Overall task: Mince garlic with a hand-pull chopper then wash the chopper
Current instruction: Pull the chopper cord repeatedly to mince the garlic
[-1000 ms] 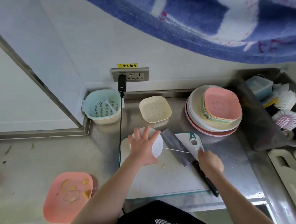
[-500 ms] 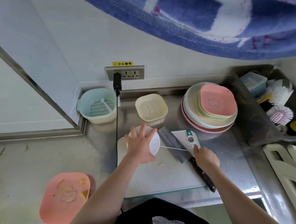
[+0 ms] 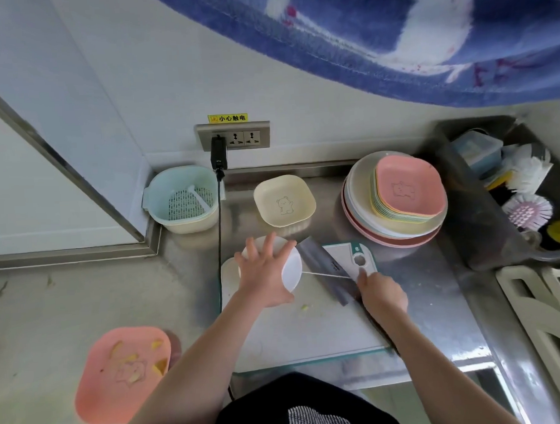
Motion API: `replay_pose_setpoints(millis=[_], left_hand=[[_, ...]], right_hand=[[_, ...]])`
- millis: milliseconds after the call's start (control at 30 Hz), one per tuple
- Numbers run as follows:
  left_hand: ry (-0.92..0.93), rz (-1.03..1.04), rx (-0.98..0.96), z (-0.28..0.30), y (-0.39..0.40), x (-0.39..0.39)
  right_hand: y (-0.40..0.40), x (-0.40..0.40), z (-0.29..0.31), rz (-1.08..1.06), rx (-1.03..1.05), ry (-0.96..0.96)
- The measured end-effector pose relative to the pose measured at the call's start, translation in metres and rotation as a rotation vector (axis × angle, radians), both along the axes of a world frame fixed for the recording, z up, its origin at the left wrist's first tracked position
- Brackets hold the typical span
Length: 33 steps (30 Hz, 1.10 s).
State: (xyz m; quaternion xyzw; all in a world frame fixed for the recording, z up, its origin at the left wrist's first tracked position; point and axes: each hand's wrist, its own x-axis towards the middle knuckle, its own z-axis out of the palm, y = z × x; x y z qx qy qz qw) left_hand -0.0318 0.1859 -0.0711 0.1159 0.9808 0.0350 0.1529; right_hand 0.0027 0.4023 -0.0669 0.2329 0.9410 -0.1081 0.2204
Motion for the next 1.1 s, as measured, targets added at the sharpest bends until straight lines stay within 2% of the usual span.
replay_pose_setpoints(millis=[133,200,267,400,467,567,633,833,900,1033,1100], left_hand=[[0.015,0.005,-0.004,-0.003,-0.001,0.001],[0.019,0.013,0.012,-0.002,-0.002,0.002],[0.021,-0.006,0.007,-0.001,-0.003,0.004],[-0.016,0.037,0.026,0.001,-0.002,0.002],[-0.019,0.030,0.012,0.001,-0.001,0.000],[-0.016,0.038,0.009,0.001,-0.003,-0.001],[0.002,0.049,0.016,0.000,-0.005,0.001],[-0.029,0.056,0.012,0.001,-0.005,-0.001],[-0.023,0.048,0.002,0.001,-0.004,-0.002],[-0.013,0.047,0.018,0.000,-0.006,0.000],[-0.012,0.058,0.026,0.000,-0.009,0.001]], right_hand=[[-0.073,-0.012,0.015,0.386,-0.230,0.042],[-0.085,-0.009,0.013,0.480,-0.264,0.062],[-0.062,-0.010,0.005,0.396,-0.174,0.055],[-0.002,-0.005,0.005,0.032,-0.044,-0.016],[-0.014,-0.010,0.010,0.083,-0.082,0.026],[-0.067,-0.012,0.019,0.358,-0.239,0.036],[-0.081,-0.006,0.015,0.440,-0.290,0.050],[0.003,-0.010,0.007,0.076,-0.060,-0.034],[-0.009,-0.014,0.012,0.120,-0.082,-0.004],[-0.087,-0.008,0.017,0.442,-0.294,-0.026],[-0.087,-0.009,0.009,0.440,-0.314,0.009]])
